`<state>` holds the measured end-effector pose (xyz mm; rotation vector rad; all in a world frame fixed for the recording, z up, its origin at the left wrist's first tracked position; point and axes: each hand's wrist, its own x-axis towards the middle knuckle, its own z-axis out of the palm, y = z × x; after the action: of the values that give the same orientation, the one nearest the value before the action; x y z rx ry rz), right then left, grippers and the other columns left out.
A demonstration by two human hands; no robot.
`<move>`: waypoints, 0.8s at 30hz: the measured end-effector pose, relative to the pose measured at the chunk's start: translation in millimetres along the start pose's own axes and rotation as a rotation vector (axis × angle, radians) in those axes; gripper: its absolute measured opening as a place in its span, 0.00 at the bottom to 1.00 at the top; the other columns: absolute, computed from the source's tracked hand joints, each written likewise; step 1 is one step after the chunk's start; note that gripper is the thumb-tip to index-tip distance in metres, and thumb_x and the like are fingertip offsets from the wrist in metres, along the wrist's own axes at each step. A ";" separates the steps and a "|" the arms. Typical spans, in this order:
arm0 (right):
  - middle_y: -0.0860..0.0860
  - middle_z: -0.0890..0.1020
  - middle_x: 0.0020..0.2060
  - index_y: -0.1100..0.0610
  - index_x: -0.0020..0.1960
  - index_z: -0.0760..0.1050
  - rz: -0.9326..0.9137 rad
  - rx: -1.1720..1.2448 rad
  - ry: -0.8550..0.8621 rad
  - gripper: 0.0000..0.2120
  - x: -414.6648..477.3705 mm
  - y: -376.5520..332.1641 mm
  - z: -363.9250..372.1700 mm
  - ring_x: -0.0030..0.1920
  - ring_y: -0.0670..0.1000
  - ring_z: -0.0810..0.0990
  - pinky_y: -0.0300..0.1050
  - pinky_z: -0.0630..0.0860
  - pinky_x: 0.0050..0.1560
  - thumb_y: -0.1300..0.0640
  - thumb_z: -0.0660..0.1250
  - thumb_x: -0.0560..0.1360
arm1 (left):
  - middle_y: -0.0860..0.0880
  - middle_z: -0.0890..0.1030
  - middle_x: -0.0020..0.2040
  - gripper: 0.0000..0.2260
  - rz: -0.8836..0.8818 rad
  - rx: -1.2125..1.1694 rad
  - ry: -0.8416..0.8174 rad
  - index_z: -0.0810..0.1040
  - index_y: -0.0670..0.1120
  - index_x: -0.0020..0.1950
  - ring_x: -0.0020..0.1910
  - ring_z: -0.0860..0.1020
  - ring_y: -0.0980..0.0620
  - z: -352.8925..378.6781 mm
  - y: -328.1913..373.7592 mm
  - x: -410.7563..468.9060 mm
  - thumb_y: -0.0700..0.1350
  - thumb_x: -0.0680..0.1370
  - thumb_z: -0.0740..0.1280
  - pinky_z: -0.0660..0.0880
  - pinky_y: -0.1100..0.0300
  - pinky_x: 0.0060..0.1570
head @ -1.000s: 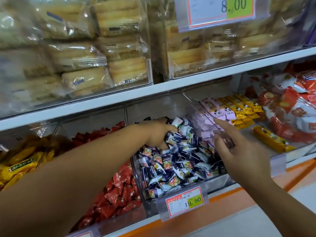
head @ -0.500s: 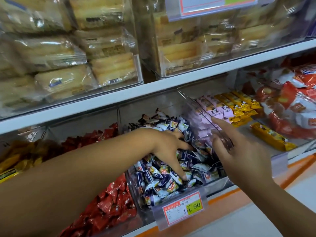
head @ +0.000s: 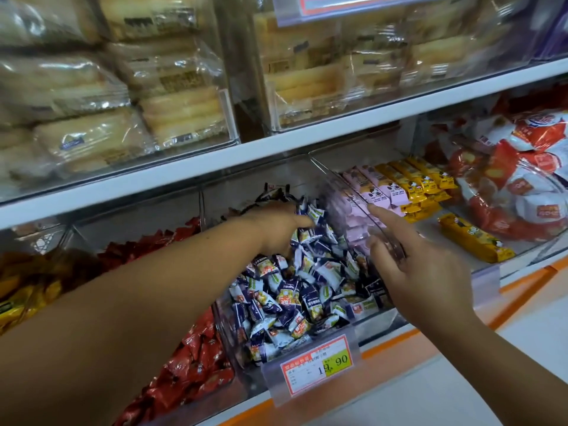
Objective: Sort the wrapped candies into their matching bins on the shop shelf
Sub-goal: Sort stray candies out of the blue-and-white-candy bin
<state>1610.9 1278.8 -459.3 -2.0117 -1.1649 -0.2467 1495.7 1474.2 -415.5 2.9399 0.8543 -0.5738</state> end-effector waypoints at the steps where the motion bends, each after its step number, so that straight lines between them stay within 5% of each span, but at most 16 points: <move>1: 0.50 0.80 0.29 0.41 0.67 0.73 0.001 0.000 -0.002 0.19 -0.1 -0.5 -0.1 0.30 0.56 0.77 0.48 0.75 0.30 0.48 0.64 0.76 | 0.44 0.65 0.71 0.28 -0.002 -0.057 0.028 0.63 0.59 0.74 0.63 0.70 0.43 -0.3 -4.4 0.1 0.48 0.76 0.70 0.69 0.57 0.54; 6: 0.49 0.78 0.27 0.40 0.67 0.72 -0.005 -0.021 -0.017 0.20 0.7 -1.2 -3.0 0.29 0.55 0.76 0.44 0.69 0.29 0.47 0.63 0.76 | 0.46 0.61 0.76 0.32 0.004 -0.249 0.070 0.65 0.58 0.74 0.71 0.66 0.44 -5.0 -18.0 -5.9 0.46 0.74 0.74 0.65 0.57 0.68; 10: 0.47 0.76 0.26 0.39 0.68 0.71 0.007 -0.037 -0.034 0.20 0.8 -1.3 -3.5 0.28 0.54 0.75 0.43 0.68 0.29 0.46 0.62 0.76 | 0.54 0.57 0.78 0.33 0.088 -0.339 -0.053 0.63 0.63 0.74 0.74 0.61 0.52 -22.5 -12.1 -33.1 0.57 0.72 0.73 0.59 0.60 0.70; 17: 0.48 0.78 0.27 0.39 0.68 0.71 0.022 -0.050 -0.044 0.20 1.2 -1.9 -3.9 0.29 0.55 0.76 0.42 0.67 0.29 0.47 0.63 0.76 | 0.57 0.42 0.79 0.41 0.164 0.150 -0.202 0.52 0.64 0.76 0.77 0.36 0.46 8.2 29.7 -23.0 0.68 0.68 0.69 0.54 0.32 0.70; 20: 0.50 0.78 0.27 0.39 0.68 0.71 0.013 -0.056 -0.069 0.20 1.7 -1.5 -4.5 0.29 0.57 0.76 0.43 0.65 0.28 0.46 0.62 0.76 | 0.54 0.44 0.80 0.43 0.117 0.094 -0.169 0.56 0.56 0.78 0.78 0.46 0.44 -1.8 7.9 -6.3 0.65 0.69 0.71 0.56 0.41 0.74; 24: 0.50 0.79 0.28 0.39 0.68 0.70 -0.003 -0.057 -0.074 0.20 2.8 -2.0 -4.8 0.30 0.57 0.77 0.43 0.62 0.28 0.45 0.61 0.76 | 0.49 0.62 0.75 0.34 0.089 -0.204 -0.053 0.65 0.58 0.74 0.71 0.65 0.47 -10.2 -24.2 -1.3 0.50 0.71 0.75 0.65 0.54 0.68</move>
<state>1611.9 1277.8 -453.6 -2.0849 -1.2189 -0.2113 1485.5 1495.4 -403.6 2.7493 0.7256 -0.5225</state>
